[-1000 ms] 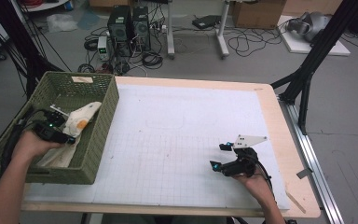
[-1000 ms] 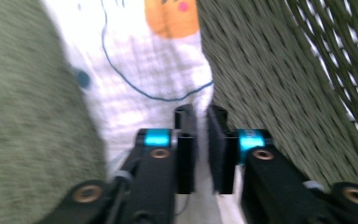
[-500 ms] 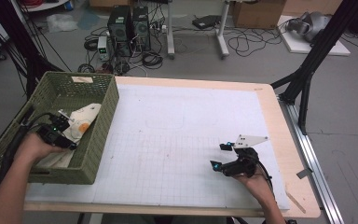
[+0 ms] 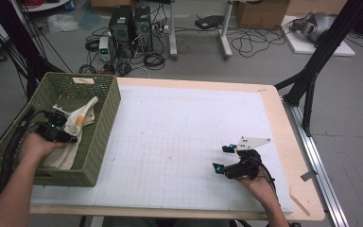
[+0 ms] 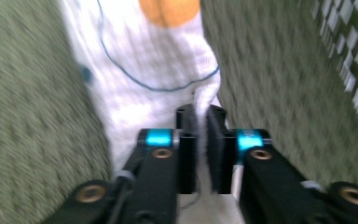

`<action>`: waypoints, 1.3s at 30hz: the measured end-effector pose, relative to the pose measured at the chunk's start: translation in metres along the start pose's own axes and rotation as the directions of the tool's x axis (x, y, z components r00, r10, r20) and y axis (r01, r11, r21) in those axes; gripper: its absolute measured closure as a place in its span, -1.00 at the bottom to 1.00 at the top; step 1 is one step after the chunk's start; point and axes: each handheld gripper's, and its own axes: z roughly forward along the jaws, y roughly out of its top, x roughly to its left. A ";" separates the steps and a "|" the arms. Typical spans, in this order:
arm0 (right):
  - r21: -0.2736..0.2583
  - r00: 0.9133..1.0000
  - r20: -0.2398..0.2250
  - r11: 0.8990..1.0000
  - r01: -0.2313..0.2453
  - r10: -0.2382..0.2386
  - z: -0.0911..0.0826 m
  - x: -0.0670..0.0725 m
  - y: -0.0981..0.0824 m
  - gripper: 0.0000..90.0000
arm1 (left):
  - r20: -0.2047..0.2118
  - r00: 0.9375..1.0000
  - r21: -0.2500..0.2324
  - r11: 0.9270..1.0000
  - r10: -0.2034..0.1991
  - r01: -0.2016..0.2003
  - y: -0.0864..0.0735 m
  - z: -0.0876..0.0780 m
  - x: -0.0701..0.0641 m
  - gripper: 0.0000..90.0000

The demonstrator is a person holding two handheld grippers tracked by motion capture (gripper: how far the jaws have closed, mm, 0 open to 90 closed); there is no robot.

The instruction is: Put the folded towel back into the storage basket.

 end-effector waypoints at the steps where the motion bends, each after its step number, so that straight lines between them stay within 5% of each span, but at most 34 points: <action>1: -0.001 1.000 0.000 1.000 0.000 0.000 0.000 0.000 0.000 -0.61 | -0.003 1.000 0.012 1.000 0.011 -0.011 0.000 0.000 -0.001 0.60; 7: -0.003 1.000 -0.002 1.000 0.004 -0.004 0.000 0.001 0.001 -0.61 | 0.056 0.997 0.021 0.998 0.050 -0.051 -0.001 -0.002 -0.006 0.26; 14: -0.005 1.000 -0.004 1.000 -0.002 0.002 -0.001 0.001 0.001 -0.61 | -0.024 0.995 0.057 0.993 0.102 -0.100 -0.003 0.005 -0.010 0.36; 21: -0.006 1.000 -0.002 1.000 -0.001 0.001 -0.001 0.001 0.001 -0.61 | -0.065 0.996 0.064 0.996 0.067 -0.063 -0.001 0.003 -0.009 0.83; 29: -0.007 1.000 -0.004 1.000 0.001 -0.001 -0.001 0.000 0.001 -0.61 | -0.026 1.000 0.039 0.999 -0.015 0.016 0.002 -0.011 -0.008 0.86; 34: -0.007 1.000 -0.004 1.000 -0.001 0.001 0.000 0.000 0.001 -0.61 | 0.001 1.000 0.096 0.995 -0.018 0.018 0.002 -0.016 -0.015 0.87; 39: -0.002 1.000 -0.005 1.000 0.001 -0.001 0.000 0.001 0.001 -0.61 | 0.016 1.000 0.151 0.988 0.022 -0.024 0.008 -0.008 -0.029 0.86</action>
